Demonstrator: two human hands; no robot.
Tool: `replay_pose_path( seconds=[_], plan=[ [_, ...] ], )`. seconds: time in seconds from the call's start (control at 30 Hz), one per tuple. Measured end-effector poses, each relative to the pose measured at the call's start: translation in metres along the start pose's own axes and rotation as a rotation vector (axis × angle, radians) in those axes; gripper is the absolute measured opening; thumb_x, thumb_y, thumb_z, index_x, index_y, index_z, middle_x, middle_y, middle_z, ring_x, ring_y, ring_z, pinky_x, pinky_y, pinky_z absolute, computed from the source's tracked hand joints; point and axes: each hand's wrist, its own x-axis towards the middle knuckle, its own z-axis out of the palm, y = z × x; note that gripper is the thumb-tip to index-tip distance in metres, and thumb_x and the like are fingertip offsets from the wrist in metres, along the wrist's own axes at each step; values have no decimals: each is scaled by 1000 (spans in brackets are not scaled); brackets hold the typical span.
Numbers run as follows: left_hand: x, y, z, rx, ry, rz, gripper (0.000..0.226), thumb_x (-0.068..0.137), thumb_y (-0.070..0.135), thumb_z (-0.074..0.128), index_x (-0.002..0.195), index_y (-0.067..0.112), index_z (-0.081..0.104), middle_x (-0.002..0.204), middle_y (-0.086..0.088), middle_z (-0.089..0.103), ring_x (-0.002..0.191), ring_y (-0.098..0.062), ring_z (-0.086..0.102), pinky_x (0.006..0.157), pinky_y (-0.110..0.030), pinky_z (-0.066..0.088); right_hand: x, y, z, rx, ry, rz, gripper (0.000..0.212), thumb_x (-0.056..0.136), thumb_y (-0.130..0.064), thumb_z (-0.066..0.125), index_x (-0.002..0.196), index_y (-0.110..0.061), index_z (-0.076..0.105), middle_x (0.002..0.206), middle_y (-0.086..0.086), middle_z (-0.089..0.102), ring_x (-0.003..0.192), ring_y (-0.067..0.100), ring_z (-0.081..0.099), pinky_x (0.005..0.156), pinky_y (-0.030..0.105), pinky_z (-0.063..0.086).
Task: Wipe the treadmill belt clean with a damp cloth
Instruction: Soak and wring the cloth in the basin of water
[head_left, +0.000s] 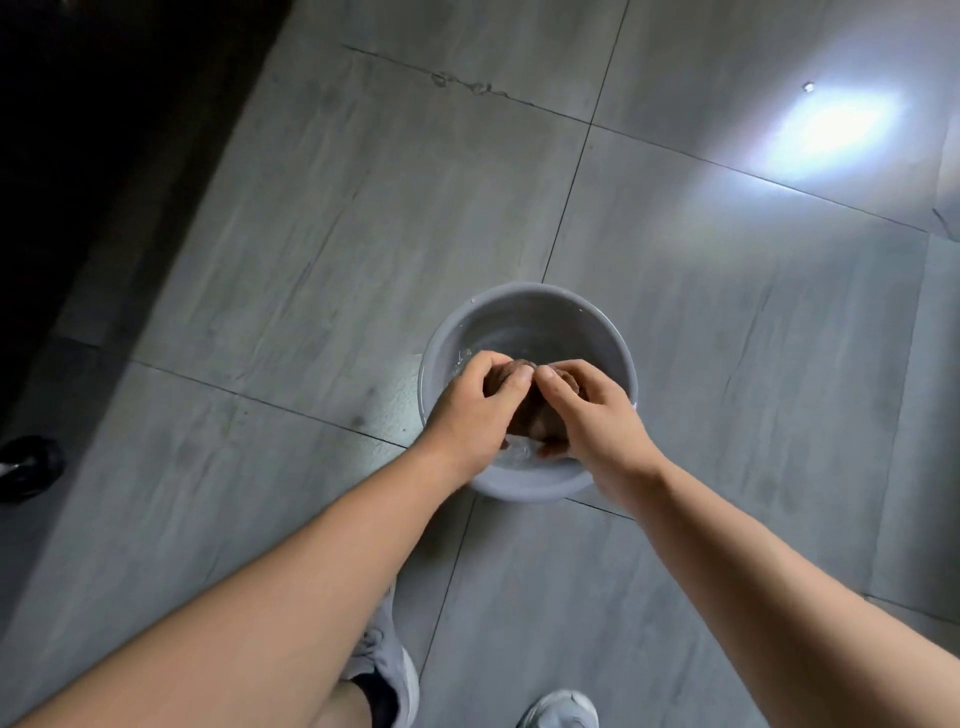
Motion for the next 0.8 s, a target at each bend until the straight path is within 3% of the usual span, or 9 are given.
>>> replay_pose_path(
  seconds=[0.13, 0.2, 0.27, 0.33, 0.4, 0.5, 0.6, 0.7, 0.8],
  plan=[
    [-29, 33, -11, -35, -45, 68, 10, 105, 28, 55, 99, 24, 61, 96, 7, 64, 92, -7, 58, 87, -27, 49, -30, -42, -7, 362, -258, 287, 38, 97, -29, 64, 120, 1, 61, 113, 18, 71, 101, 27, 72, 74, 41, 59],
    [-47, 51, -14, -94, -80, 54, 15, 109, 19, 48, 99, 18, 59, 95, 4, 62, 86, -2, 56, 80, -18, 46, -44, -59, -10, 382, -407, 368, 36, 100, -32, 58, 125, -7, 64, 114, 17, 71, 102, 30, 72, 75, 39, 59],
    [-61, 64, -22, -111, -107, 31, 15, 109, 25, 48, 101, 21, 60, 97, 6, 63, 85, 3, 57, 76, -14, 46, -56, -72, -8, 352, -450, 364, 37, 100, -34, 57, 125, -8, 62, 114, 19, 71, 101, 35, 72, 68, 35, 57],
    [-73, 72, -37, -51, -90, 38, 16, 98, 50, 53, 100, 39, 64, 104, 9, 66, 96, -2, 61, 86, -22, 48, -67, -81, -1, 248, -338, 270, 32, 99, -34, 60, 119, -9, 56, 107, 19, 70, 89, 33, 72, 61, 33, 52],
    [-85, 78, -59, 84, 27, 57, 29, 81, 67, 50, 97, 47, 62, 109, 6, 66, 105, -9, 63, 98, -34, 50, -80, -88, 7, 54, -195, 103, 23, 99, -31, 63, 109, -13, 54, 94, 10, 72, 78, 25, 69, 60, 32, 50],
    [-109, 90, -102, 310, 235, 66, 34, 82, 62, 46, 103, 40, 62, 109, 5, 66, 105, -15, 62, 100, -40, 50, -102, -104, 17, -261, -84, -147, 15, 95, -32, 68, 105, -26, 61, 86, -6, 71, 75, 9, 66, 63, 21, 50],
    [-143, 99, -144, 433, 381, 39, 38, 87, 56, 47, 109, 32, 65, 111, 5, 65, 104, -19, 63, 96, -40, 51, -126, -127, 32, -480, -49, -345, 18, 92, -33, 70, 109, -30, 63, 94, -17, 70, 87, -4, 64, 71, 7, 43],
    [-184, 94, -183, 502, 490, 7, 30, 95, 51, 51, 111, 30, 65, 113, 5, 63, 107, -22, 61, 94, -41, 50, -151, -149, 57, -636, -80, -499, 21, 91, -32, 69, 110, -30, 63, 101, -18, 67, 96, -8, 57, 75, 3, 38],
    [-227, 81, -219, 548, 583, -25, 25, 100, 45, 53, 113, 28, 64, 114, 3, 62, 109, -24, 60, 91, -40, 48, -174, -165, 87, -790, -150, -625, 24, 89, -39, 67, 111, -32, 61, 100, -16, 64, 91, -3, 54, 74, 3, 36]
  ],
)
